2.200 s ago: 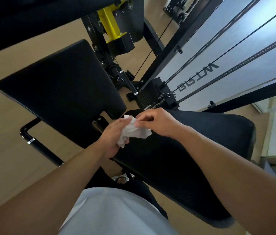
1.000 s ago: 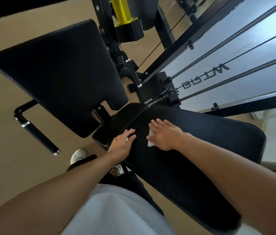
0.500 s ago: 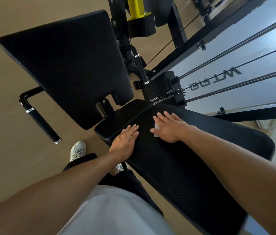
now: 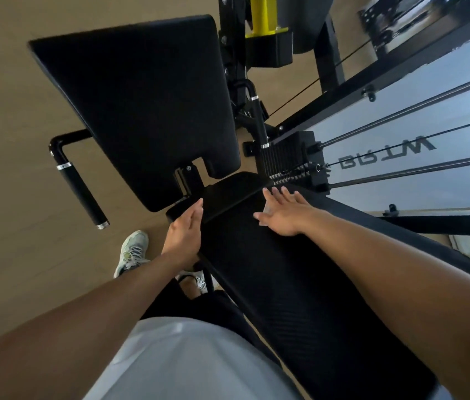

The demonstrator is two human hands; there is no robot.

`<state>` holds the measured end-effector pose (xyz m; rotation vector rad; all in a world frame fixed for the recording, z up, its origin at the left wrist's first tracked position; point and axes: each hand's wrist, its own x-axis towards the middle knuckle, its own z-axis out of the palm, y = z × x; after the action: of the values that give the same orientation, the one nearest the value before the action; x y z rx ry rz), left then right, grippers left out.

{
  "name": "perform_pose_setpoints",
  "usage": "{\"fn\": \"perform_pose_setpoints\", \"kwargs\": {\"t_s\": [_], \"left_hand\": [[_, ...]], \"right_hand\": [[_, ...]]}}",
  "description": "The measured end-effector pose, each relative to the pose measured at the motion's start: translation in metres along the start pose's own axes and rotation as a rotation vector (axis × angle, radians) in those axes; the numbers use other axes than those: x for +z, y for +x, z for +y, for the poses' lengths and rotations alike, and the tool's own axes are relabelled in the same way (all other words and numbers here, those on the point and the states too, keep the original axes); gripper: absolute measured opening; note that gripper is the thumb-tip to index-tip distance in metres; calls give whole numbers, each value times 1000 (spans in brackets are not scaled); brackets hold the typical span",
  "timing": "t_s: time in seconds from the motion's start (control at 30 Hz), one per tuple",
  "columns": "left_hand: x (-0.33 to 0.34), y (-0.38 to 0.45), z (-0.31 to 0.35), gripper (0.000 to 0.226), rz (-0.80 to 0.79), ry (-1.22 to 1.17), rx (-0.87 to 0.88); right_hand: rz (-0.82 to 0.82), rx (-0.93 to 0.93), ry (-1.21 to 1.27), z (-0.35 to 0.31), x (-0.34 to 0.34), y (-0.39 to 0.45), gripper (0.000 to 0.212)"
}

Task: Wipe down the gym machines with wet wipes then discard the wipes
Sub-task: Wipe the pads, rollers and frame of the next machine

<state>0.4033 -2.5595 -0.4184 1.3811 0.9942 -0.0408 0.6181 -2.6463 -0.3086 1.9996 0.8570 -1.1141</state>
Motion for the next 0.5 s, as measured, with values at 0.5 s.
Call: {"fn": "perform_pose_setpoints", "kwargs": {"t_s": [0.5], "left_hand": [[18,28,12,49,23,0,17]], "right_hand": [[19,-20,-56,44,-17,17,77]]}}
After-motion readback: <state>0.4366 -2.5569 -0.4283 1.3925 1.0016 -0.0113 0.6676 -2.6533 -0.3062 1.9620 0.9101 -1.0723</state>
